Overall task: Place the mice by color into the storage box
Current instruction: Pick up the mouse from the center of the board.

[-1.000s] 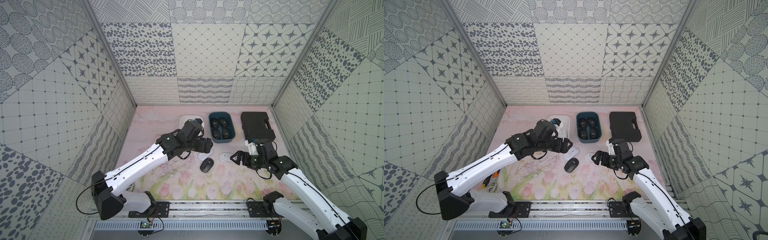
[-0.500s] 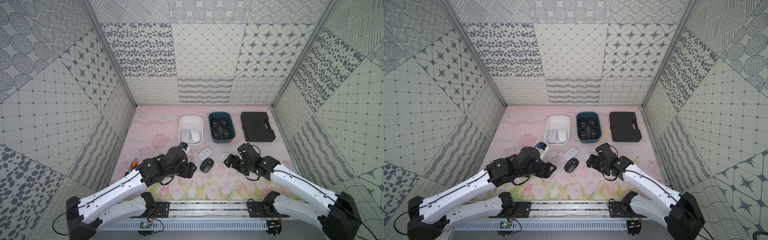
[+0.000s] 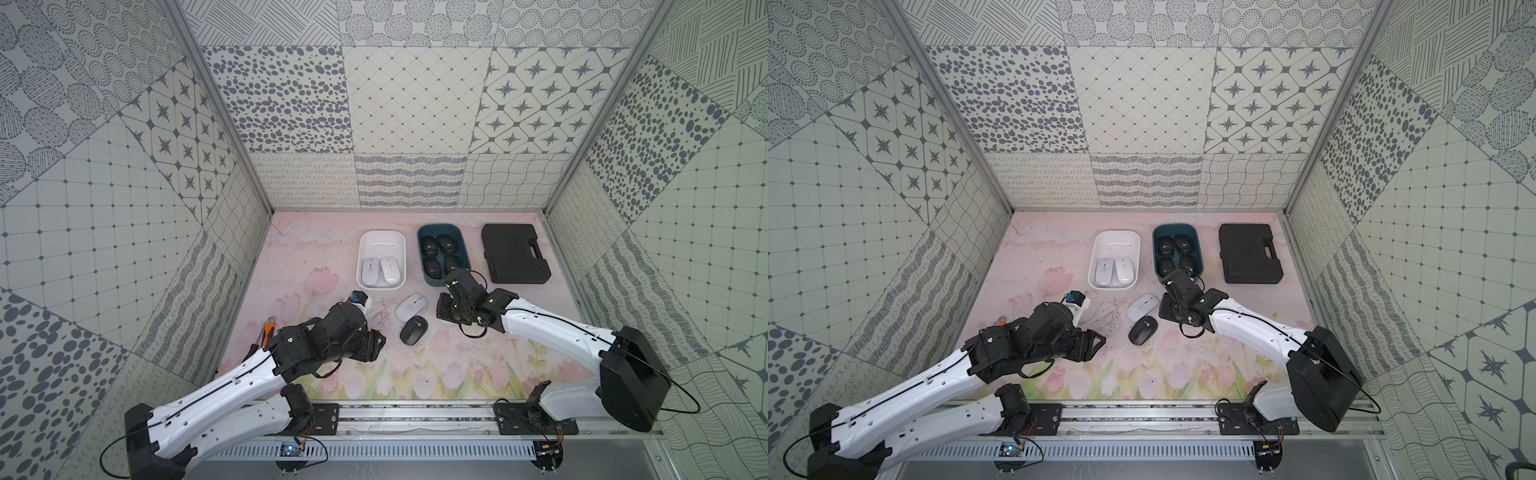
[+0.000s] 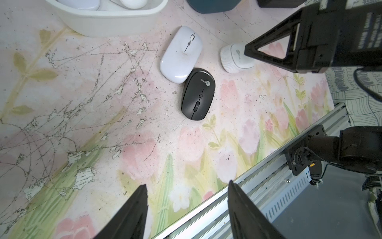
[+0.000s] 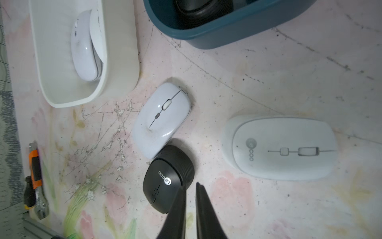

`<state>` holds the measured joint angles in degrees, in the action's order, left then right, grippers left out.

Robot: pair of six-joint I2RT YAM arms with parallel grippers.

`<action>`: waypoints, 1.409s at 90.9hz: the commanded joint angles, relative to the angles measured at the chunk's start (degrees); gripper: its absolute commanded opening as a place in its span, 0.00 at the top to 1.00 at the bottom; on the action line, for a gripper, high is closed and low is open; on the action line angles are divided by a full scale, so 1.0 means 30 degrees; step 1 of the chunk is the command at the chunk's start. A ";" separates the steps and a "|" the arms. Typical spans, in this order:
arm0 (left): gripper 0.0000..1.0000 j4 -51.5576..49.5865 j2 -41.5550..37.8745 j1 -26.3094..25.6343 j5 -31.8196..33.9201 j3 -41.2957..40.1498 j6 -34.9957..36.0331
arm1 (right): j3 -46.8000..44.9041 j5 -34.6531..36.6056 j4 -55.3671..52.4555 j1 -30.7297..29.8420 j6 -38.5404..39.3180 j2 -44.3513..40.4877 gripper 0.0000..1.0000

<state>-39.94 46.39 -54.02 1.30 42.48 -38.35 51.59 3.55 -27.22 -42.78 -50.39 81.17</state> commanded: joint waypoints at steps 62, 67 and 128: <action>0.36 0.0847 -0.0208 -0.0128 0.0912 -0.0449 -0.0690 | 0.2772 0.3302 0.0341 0.0821 0.3515 0.5601 0.99; 0.36 0.0886 -0.0202 -0.0128 0.0949 -0.0476 -0.0694 | 0.2798 0.3348 0.0441 0.0926 0.3664 0.5782 0.99; 0.36 0.1521 0.0316 -0.0128 0.0706 -0.0209 -0.0576 | 0.0391 0.3402 -0.0768 0.0697 0.3668 0.3749 1.00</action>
<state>-37.93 46.39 -54.06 3.31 41.23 -40.29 55.35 13.39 -27.97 -39.70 -38.35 96.42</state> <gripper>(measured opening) 0.636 0.044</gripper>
